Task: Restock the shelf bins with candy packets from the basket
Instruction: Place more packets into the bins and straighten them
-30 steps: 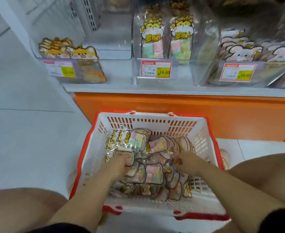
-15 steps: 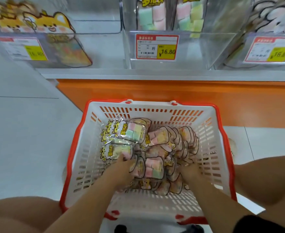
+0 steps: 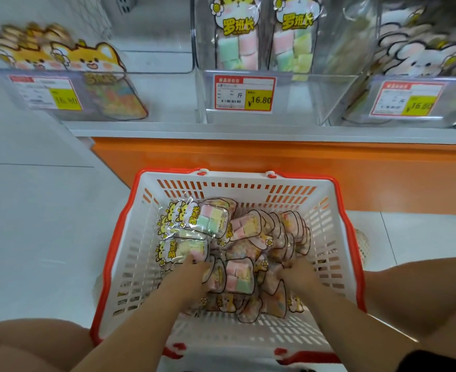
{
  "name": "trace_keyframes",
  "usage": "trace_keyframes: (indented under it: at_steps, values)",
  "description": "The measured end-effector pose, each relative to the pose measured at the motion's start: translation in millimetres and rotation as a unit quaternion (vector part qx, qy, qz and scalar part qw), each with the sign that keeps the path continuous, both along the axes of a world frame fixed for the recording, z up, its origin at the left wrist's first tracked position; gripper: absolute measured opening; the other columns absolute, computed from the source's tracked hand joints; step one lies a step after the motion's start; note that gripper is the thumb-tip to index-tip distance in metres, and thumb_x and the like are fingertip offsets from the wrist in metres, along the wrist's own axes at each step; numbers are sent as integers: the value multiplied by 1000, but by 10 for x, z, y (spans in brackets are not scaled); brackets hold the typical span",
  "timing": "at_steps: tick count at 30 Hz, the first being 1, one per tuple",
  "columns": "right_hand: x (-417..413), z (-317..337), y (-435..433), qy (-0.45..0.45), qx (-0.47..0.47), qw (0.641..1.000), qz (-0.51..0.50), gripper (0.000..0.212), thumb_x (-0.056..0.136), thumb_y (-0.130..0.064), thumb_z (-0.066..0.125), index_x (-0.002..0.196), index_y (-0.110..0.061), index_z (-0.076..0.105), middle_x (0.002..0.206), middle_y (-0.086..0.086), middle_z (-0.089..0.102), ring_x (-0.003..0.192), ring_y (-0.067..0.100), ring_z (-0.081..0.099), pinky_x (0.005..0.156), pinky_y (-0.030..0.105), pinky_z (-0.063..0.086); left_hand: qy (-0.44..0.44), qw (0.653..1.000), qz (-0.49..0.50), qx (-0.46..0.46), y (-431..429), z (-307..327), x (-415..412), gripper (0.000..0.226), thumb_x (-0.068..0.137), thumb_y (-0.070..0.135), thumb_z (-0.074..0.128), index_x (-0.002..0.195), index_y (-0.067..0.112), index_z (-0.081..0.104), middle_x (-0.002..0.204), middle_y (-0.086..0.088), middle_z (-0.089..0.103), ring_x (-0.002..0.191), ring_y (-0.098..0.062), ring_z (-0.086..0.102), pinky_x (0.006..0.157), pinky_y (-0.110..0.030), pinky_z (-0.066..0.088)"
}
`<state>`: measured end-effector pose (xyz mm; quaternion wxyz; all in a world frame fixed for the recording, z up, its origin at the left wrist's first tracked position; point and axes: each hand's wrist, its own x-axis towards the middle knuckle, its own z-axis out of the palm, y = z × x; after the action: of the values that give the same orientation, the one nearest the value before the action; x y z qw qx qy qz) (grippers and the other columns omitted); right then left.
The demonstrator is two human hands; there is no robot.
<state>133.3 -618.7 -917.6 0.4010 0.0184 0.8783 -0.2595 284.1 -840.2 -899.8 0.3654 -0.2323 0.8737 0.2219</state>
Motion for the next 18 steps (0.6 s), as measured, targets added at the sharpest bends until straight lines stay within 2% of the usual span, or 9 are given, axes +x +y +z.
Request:
trace_keyframes:
  at_steps: [2,4,6,9,12,14,15,16,18]
  values:
    - [-29,153,43,-2,3,1000,5,39,82,-1,62,53,-13,39,54,2,35,51,17,35,51,27,26,10,1000,7,14,-4,38,-2,46,96,42,52,140,30,45,157,-5,28,125,-30,54,96,-42,50]
    - [-55,377,36,5,-6,1000,29,22,83,-7,64,63,-6,57,60,6,45,56,20,44,56,29,32,15,1000,-3,18,13,116,-15,40,96,44,52,132,29,50,151,-3,38,123,-27,54,93,-39,50]
    - [-135,603,17,21,-35,999,32,17,85,-11,65,68,-8,63,57,4,51,52,17,49,55,24,36,23,999,-18,15,59,230,-50,41,96,43,54,134,28,50,148,-3,45,123,-26,55,94,-36,48]
    - [-241,1019,-36,39,-92,995,-3,18,87,-7,67,69,-10,65,48,-2,52,36,6,45,41,16,36,60,997,-6,45,161,474,-112,54,97,37,54,149,30,40,152,-1,43,132,-23,50,104,-34,43]
    - [-250,1307,-82,41,-197,979,-45,34,85,-2,68,57,-15,54,48,2,48,43,16,43,50,27,36,84,992,30,94,243,709,-153,51,98,41,52,146,27,44,145,1,51,126,-21,54,97,-31,46]
    - [-188,1446,-126,23,-273,957,-94,35,87,-1,68,59,-14,53,54,8,48,46,19,43,51,31,35,89,978,96,162,273,879,-164,44,100,47,49,134,20,58,124,3,66,114,-19,62,89,-27,47]
    - [-150,1510,-155,0,-321,938,-128,31,89,0,67,63,-11,54,58,11,51,46,20,46,47,31,36,92,957,157,226,291,972,-174,46,101,51,46,126,17,64,112,5,72,108,-18,65,90,-27,48]
    - [-108,1569,-191,-31,-371,913,-166,27,92,0,64,67,-6,57,63,15,56,49,23,52,44,30,41,93,920,234,302,313,1073,-182,50,101,55,42,121,16,67,105,6,75,105,-18,68,91,-29,49]
    - [-19,1628,-266,-103,-446,863,-213,15,96,-4,60,86,7,64,82,25,66,69,32,64,55,33,53,98,814,378,431,363,1228,-183,54,99,59,40,121,17,66,104,2,77,101,-18,70,88,-32,47]
